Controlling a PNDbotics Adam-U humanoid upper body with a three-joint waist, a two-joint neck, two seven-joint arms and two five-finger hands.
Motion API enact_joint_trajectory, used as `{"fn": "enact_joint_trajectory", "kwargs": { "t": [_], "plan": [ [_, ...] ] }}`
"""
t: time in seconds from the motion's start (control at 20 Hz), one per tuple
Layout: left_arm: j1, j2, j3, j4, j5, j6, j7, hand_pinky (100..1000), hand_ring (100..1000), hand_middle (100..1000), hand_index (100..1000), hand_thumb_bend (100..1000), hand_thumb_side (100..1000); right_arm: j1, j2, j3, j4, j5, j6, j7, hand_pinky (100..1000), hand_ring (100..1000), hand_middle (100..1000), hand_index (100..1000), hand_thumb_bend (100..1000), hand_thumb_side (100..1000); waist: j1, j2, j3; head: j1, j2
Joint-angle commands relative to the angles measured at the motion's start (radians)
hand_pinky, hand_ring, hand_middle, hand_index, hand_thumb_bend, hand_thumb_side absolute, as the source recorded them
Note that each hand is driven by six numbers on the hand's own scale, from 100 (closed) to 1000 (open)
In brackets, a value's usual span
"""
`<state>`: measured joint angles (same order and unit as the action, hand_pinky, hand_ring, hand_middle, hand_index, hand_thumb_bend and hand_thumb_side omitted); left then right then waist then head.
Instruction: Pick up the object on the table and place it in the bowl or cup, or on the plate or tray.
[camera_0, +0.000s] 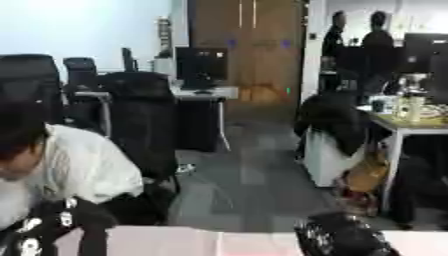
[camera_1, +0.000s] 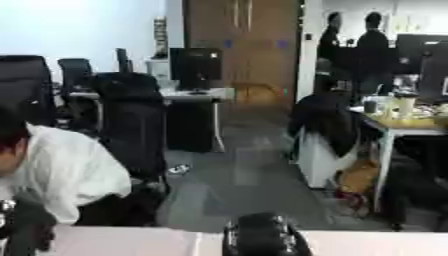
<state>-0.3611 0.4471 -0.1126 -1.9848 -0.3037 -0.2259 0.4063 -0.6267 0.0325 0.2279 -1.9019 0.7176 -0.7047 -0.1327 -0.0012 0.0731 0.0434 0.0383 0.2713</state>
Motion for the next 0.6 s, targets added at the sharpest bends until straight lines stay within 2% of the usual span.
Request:
{"fn": "enact_joint_trajectory", "kwargs": {
  "t": [0.05,0.15,0.25,0.6],
  "plan": [
    [-0.008,0.004,0.011,-0.015,-0.002,0.006,0.010,461,360,519,600,100,667,-0.004,0.005,-0.001,-0.009,-0.009,0.019,-0.003,100,131,204,354,261,317,0.006,-0.015,0.003,0.041,0.088],
    [-0.010,0.003,0.013,-0.015,-0.004,0.008,0.016,483,377,529,607,100,670,-0.004,0.004,0.000,-0.007,-0.011,0.033,-0.003,100,148,221,362,242,332,0.006,-0.016,0.004,0.051,0.132],
    [-0.010,0.003,0.013,-0.015,-0.006,0.010,0.020,491,383,533,609,100,671,-0.005,0.004,0.002,-0.005,-0.014,0.045,-0.003,100,154,228,366,237,338,0.007,-0.017,0.004,0.060,0.158],
    [-0.009,0.002,0.012,-0.015,-0.008,0.018,0.022,509,391,542,615,100,672,-0.006,0.003,0.006,0.004,-0.026,0.082,0.014,100,263,351,452,222,370,0.008,-0.017,0.004,0.062,0.189]
  ]
}}
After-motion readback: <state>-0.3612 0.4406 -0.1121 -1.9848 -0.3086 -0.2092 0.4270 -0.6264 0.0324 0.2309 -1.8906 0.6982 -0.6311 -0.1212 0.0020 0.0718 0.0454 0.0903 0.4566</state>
